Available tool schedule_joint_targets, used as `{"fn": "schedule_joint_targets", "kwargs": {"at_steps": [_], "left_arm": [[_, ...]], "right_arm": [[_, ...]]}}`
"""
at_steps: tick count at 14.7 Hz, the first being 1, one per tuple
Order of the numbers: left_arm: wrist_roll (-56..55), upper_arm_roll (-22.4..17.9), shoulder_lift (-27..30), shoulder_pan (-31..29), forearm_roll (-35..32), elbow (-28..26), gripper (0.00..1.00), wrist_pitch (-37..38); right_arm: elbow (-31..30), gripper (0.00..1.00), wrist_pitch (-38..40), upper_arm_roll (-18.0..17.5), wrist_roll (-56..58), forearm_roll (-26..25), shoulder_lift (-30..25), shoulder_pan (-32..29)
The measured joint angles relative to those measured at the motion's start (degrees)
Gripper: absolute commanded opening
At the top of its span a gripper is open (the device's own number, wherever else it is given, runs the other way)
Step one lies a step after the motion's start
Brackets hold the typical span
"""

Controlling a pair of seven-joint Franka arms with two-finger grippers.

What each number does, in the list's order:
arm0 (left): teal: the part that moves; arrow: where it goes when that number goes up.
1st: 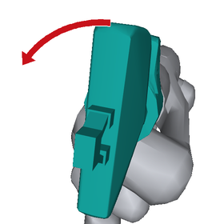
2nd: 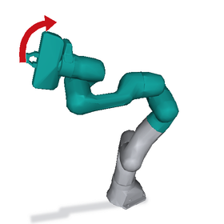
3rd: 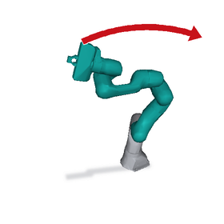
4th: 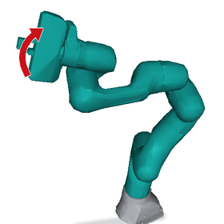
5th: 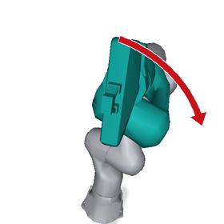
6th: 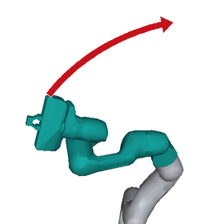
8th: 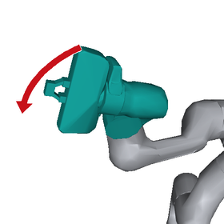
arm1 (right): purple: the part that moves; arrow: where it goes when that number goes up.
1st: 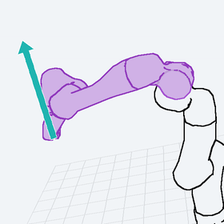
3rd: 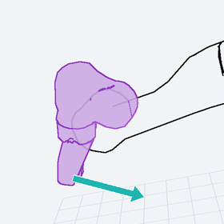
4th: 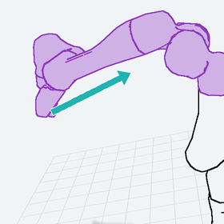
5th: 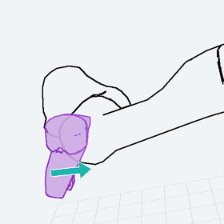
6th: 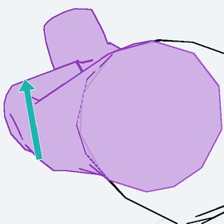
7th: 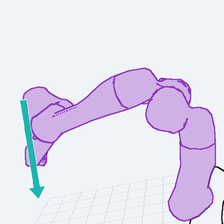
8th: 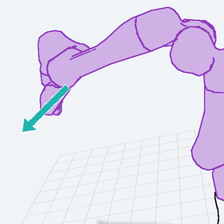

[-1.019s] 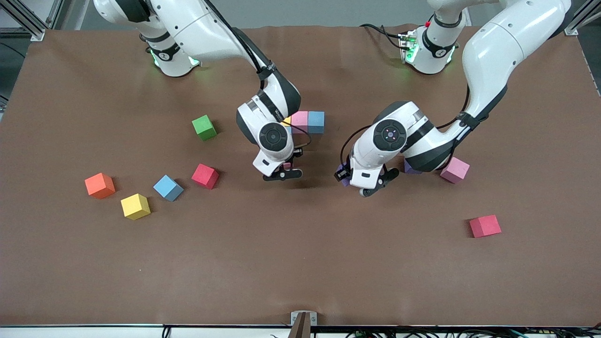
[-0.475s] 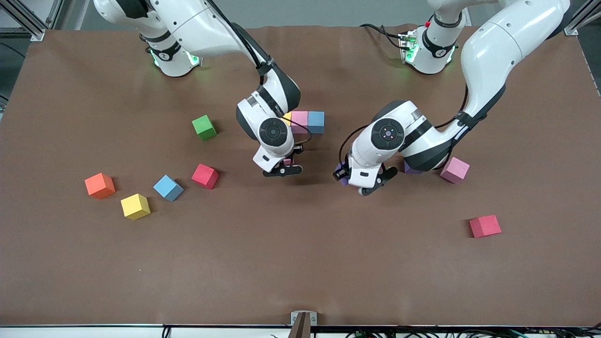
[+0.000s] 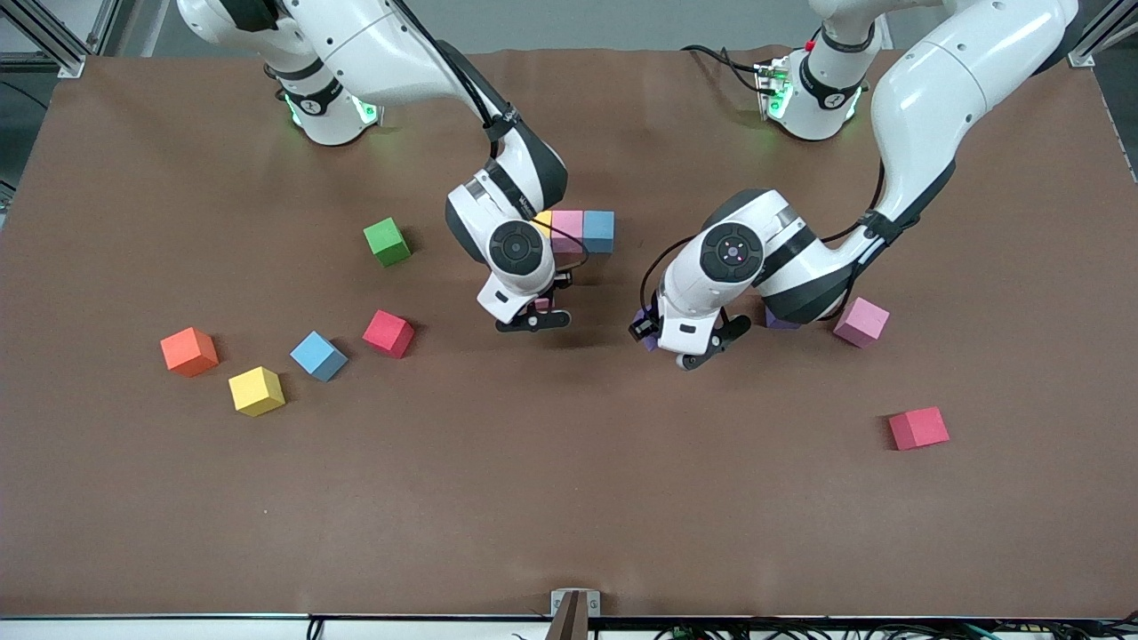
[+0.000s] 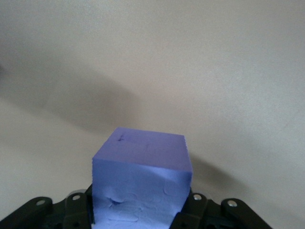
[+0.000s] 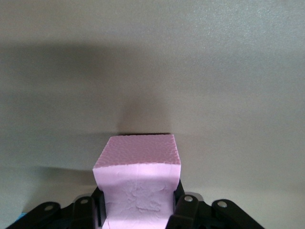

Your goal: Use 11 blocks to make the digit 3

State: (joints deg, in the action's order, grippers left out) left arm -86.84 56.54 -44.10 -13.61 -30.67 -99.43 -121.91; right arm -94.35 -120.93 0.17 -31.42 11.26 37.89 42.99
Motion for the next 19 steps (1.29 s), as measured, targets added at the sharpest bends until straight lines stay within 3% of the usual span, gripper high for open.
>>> {"fn": "schedule_joint_targets", "kwargs": {"at_steps": [4, 5, 6, 7, 8, 19], "left_arm": [[0.05, 0.0, 0.0, 0.1, 0.0, 0.0, 0.25, 0.0], [0.05, 0.0, 0.0, 0.1, 0.0, 0.0, 0.25, 0.0], [0.06, 0.0, 0.0, 0.1, 0.0, 0.0, 0.25, 0.0], [0.06, 0.0, 0.0, 0.1, 0.0, 0.0, 0.25, 0.0], [0.07, 0.0, 0.0, 0.1, 0.0, 0.0, 0.25, 0.0], [-0.42, -0.01, 0.0, 0.74, 0.0, -0.02, 0.25, 0.0]], "right_arm": [[-0.01, 0.43, -0.03, -0.02, -0.19, 0.0, 0.0, 0.0], [-0.02, 0.47, -0.07, -0.03, -0.21, 0.0, 0.0, 0.0], [-0.02, 0.58, -0.14, -0.03, -0.21, 0.0, 0.0, 0.0], [-0.02, 0.91, -0.16, -0.03, -0.22, 0.0, 0.0, 0.0], [-0.03, 1.0, -0.16, -0.03, -0.22, 0.0, 0.0, 0.0], [-0.02, 1.0, 0.22, 0.22, -0.21, 0.0, -0.07, -0.02]]}}
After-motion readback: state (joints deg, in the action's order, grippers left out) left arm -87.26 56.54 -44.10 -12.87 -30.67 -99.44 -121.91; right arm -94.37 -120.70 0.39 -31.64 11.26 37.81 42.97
